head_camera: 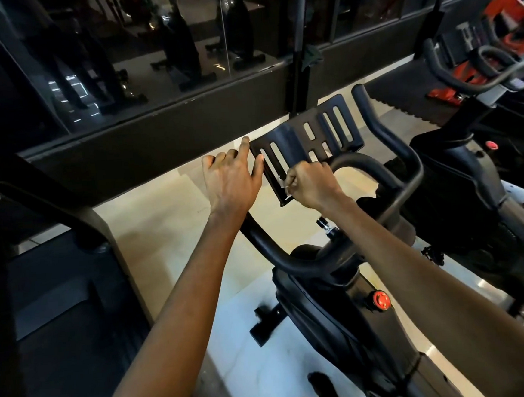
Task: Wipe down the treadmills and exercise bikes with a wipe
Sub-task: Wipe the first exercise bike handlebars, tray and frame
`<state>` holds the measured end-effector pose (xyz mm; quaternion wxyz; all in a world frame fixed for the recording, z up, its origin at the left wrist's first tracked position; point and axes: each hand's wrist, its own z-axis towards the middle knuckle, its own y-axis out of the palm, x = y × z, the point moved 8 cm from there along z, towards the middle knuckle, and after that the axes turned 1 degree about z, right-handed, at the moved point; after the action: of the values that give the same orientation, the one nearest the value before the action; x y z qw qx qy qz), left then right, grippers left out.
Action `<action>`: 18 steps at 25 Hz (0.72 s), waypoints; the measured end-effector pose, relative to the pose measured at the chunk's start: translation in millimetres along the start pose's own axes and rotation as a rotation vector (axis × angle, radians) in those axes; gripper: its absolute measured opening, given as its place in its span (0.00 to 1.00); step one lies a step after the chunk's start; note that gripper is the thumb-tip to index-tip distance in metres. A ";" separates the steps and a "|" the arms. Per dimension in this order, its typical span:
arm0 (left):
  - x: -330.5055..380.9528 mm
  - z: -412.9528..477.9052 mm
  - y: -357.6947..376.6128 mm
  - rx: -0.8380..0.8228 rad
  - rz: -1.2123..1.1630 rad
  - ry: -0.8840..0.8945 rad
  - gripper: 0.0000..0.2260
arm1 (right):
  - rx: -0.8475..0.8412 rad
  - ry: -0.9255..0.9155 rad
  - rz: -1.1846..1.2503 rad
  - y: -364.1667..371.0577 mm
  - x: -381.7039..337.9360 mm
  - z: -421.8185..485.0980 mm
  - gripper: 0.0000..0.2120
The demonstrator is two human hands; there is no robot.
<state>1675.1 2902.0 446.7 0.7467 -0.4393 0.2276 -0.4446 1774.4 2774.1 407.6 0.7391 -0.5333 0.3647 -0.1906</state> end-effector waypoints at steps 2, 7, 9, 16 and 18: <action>2.1 4.1 -0.1 -0.053 -0.028 -0.024 0.23 | -0.073 -0.052 0.120 -2.3 -2.3 -0.4 0.03; 19.3 28.5 10.7 -0.250 -0.149 0.026 0.19 | 0.210 -0.022 0.165 -33.7 15.9 -2.6 0.06; 26.4 37.5 17.7 -0.314 -0.171 0.039 0.17 | 0.147 -0.056 -0.062 -17.4 8.3 -8.6 0.07; 27.2 46.3 28.1 -0.327 -0.276 -0.032 0.14 | 0.055 -0.082 0.267 -30.6 16.2 -6.4 0.06; 28.8 47.2 28.1 -0.326 -0.228 -0.010 0.15 | 0.196 -0.035 0.392 -55.6 32.9 1.5 0.07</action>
<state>1737.0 2904.7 448.1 0.6116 -0.5795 0.2417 -0.4814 1803.2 2733.1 448.4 0.8166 -0.3810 0.4281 -0.0685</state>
